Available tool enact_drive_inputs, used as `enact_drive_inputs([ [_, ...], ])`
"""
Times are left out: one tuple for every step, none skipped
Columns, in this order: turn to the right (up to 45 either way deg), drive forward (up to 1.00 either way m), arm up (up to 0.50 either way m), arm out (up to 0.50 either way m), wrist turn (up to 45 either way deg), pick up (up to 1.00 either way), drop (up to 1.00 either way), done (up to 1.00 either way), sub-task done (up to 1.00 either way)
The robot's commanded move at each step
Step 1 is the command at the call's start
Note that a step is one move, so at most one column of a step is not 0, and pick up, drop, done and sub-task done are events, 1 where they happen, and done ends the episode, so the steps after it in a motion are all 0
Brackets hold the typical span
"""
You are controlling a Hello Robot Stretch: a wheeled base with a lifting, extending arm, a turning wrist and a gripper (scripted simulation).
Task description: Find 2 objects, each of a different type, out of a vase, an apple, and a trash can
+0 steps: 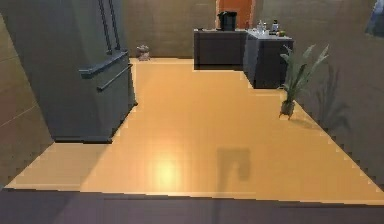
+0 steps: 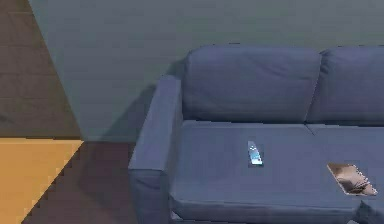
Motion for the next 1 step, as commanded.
enact_drive_inputs([
  [3.0, 0.00, 0.00, 0.00, 0.0, 0.00, 0.00, 0.00, 0.00],
])
